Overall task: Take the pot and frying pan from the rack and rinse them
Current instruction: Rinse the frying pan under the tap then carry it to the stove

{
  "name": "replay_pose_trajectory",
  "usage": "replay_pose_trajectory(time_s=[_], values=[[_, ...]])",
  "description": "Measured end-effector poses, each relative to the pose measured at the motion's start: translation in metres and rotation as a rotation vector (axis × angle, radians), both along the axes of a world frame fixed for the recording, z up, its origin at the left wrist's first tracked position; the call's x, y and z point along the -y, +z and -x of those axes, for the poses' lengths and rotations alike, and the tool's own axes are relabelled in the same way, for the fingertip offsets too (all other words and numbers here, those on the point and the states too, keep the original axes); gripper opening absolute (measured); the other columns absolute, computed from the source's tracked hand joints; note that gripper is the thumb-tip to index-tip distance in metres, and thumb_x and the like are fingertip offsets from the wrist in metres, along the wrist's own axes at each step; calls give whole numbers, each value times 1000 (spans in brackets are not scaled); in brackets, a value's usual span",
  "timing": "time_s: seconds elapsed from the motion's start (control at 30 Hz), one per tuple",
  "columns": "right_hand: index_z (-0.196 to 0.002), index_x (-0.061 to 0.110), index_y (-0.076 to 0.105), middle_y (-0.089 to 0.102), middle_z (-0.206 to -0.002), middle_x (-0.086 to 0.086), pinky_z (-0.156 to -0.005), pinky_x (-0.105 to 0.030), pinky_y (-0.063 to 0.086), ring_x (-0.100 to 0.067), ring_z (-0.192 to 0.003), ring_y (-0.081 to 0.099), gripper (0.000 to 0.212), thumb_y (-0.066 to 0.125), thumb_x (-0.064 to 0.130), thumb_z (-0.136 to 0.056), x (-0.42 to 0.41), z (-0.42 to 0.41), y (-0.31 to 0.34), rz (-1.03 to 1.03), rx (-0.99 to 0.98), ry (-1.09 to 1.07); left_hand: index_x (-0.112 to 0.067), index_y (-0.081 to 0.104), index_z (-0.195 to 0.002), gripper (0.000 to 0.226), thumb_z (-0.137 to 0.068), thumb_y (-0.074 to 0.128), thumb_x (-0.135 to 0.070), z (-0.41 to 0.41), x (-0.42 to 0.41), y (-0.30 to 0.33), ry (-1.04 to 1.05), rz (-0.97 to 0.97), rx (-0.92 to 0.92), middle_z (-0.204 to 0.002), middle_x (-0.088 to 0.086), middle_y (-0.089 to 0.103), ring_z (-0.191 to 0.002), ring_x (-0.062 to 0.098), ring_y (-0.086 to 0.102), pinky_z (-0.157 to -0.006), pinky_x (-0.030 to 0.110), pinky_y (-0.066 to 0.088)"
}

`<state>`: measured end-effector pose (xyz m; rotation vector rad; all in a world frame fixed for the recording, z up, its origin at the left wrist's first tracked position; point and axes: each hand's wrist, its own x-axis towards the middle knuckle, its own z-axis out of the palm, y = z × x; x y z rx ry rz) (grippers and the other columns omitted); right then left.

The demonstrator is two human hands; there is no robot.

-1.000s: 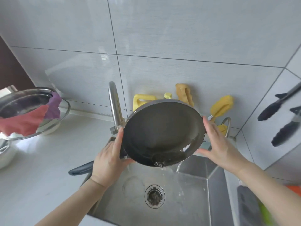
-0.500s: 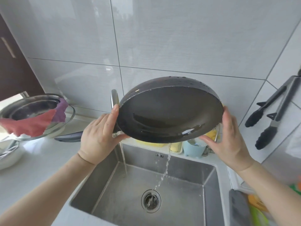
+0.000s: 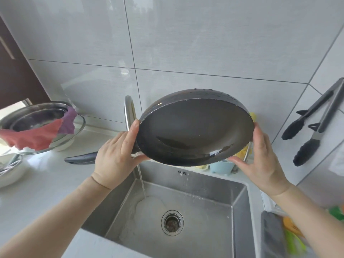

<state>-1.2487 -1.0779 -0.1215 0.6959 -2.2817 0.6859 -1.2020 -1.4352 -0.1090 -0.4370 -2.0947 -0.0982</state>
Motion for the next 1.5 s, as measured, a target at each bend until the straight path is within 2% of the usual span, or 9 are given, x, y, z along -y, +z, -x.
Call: replay_pose_trajectory(time_s=[0.1,0.23,0.33,0.4,0.6,0.8,1.0,1.1,1.5], values=[[-151,9,15,36,-141,-7,-99,-26,39,-28,-125,45,113,89,14,-66,-5,3,-22,3,167,17,-15,19,-149,95,-79,57,-65,0,-5,-21,18,-51,167,-78,12,66,-61,27,64,-43,34,49],[-156,27,2,24,-158,0,-112,-17,25,-14,-143,29,122,88,20,-71,-4,0,-58,-11,462,75,-14,21,-151,119,-60,72,-73,2,-6,-63,32,-122,479,-75,4,63,-59,27,62,-44,27,39],[-151,44,-12,18,-157,13,-114,-36,33,-9,-142,30,128,87,25,-73,-1,-6,-91,-20,689,70,-37,-2,-154,123,-59,64,-78,5,-4,-96,26,-168,766,-81,-2,64,-67,24,62,-53,29,42],[-146,52,-19,22,-150,17,-110,-29,31,-8,-138,32,130,86,26,-73,2,-9,-115,-50,853,55,-53,-18,-145,126,-61,74,-70,8,-5,-121,48,-198,991,-94,-8,66,-82,22,64,-65,33,49],[-153,35,-19,26,-150,7,-109,-30,35,-13,-134,38,134,86,28,-69,6,-10,-201,-121,1263,-3,-61,-20,-140,131,-61,84,-49,20,-4,-197,-5,-238,1431,-104,-15,67,-92,16,65,-82,31,50],[-144,58,-15,36,-141,12,-92,-34,53,-12,-105,58,135,84,19,-61,7,-14,-269,-45,1433,-15,-62,-21,-137,131,-63,85,-37,40,-3,-268,-123,-216,1625,-81,-16,65,-77,9,65,-75,22,50],[-143,43,-33,8,-153,19,-101,-32,46,-18,-127,45,143,86,25,-65,11,-19,-322,-111,1571,-110,-61,-15,-142,134,-55,85,-39,52,0,-342,-156,-326,1794,-79,-4,67,-75,10,67,-82,33,55],[-145,39,-33,6,-155,18,-107,-34,41,-17,-134,38,144,87,23,-66,13,-24,-344,-109,1626,-137,-63,-12,-139,131,-58,85,-33,53,-2,-362,-178,-320,1858,-80,-8,65,-76,4,65,-71,15,50],[-146,38,-31,20,-144,11,-94,-27,49,-11,-108,51,144,87,19,-65,20,-26,-389,-107,1641,-152,-56,-27,-139,138,-63,85,-28,50,-4,-403,-94,-201,1916,-82,-13,64,-81,3,63,-78,20,51]])
